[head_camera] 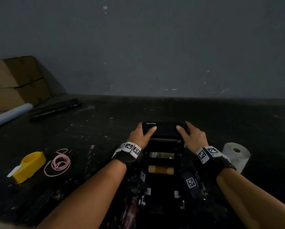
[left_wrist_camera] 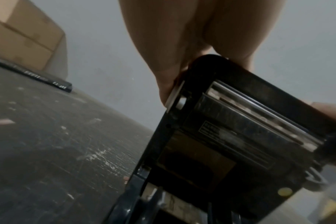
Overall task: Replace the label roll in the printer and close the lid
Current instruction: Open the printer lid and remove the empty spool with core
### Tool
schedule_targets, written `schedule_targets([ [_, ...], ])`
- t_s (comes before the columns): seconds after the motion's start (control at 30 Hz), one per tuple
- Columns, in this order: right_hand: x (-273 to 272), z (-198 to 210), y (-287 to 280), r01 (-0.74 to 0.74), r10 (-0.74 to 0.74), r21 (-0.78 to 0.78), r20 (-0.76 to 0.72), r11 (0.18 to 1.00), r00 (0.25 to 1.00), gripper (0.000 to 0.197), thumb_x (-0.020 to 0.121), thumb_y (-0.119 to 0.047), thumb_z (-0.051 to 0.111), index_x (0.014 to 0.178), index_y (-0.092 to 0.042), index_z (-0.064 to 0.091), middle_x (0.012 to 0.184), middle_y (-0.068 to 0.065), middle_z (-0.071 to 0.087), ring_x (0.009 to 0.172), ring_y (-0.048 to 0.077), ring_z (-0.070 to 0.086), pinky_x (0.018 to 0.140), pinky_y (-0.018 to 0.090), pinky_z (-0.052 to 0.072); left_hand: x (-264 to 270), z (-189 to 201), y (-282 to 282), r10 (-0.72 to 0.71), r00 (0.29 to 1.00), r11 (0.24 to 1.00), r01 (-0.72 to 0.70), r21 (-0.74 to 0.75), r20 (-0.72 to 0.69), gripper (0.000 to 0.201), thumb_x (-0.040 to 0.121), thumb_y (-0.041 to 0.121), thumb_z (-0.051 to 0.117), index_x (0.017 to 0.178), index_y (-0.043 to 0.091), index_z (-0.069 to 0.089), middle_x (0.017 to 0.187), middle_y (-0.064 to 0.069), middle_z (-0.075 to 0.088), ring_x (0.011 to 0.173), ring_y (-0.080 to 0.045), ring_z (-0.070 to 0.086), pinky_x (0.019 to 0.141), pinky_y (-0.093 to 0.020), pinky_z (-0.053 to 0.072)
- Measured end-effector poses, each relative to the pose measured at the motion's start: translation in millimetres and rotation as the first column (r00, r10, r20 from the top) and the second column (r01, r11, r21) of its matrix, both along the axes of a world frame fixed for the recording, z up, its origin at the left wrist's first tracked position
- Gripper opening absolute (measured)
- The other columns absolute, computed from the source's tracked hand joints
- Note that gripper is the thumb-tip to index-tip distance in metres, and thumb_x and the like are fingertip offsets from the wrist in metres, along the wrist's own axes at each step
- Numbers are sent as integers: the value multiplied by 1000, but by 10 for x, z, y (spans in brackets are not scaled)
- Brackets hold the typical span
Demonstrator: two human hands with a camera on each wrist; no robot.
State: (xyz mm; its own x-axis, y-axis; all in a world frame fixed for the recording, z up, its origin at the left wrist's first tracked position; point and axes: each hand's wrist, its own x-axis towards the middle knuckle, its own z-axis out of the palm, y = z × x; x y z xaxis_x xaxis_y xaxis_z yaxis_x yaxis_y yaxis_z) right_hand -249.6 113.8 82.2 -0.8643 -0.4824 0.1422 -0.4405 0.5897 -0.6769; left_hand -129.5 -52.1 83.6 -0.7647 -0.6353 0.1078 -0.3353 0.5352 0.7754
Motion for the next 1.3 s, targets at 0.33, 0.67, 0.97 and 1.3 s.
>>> schedule_targets([
  [0.33,-158,61,-151,72,-71,-16,71,997,995,63,86,-59,43,136,-20,41,129,12,58,120,34,51,100,40,43,-209,53,-76,39,999,999,-39,10,24,56,90,51,47,128,9,49,127,-16,60,121,-34,52,97,-30,40],
  [0.67,-157,130,-210,101,-98,-20,117,995,988,63,87,-56,43,136,-17,42,132,13,55,122,34,49,100,38,41,-272,23,-179,29,997,996,-35,85,71,63,88,56,45,126,6,52,127,-16,59,120,-34,53,101,-36,42],
  [0.97,-187,183,-242,86,-89,27,129,996,988,61,89,-54,41,136,-15,42,134,12,54,123,32,49,100,35,40,-282,82,-166,19,994,995,-30,100,109,64,89,55,44,129,6,48,130,-17,56,121,-33,53,100,-34,41],
  [1.3,-183,221,-179,40,-48,49,187,998,981,63,91,-53,37,141,-15,33,143,11,44,128,32,43,103,34,35,-229,132,-176,-10,989,996,-4,94,149,67,90,57,41,134,7,42,138,-17,49,126,-33,48,101,-32,37],
])
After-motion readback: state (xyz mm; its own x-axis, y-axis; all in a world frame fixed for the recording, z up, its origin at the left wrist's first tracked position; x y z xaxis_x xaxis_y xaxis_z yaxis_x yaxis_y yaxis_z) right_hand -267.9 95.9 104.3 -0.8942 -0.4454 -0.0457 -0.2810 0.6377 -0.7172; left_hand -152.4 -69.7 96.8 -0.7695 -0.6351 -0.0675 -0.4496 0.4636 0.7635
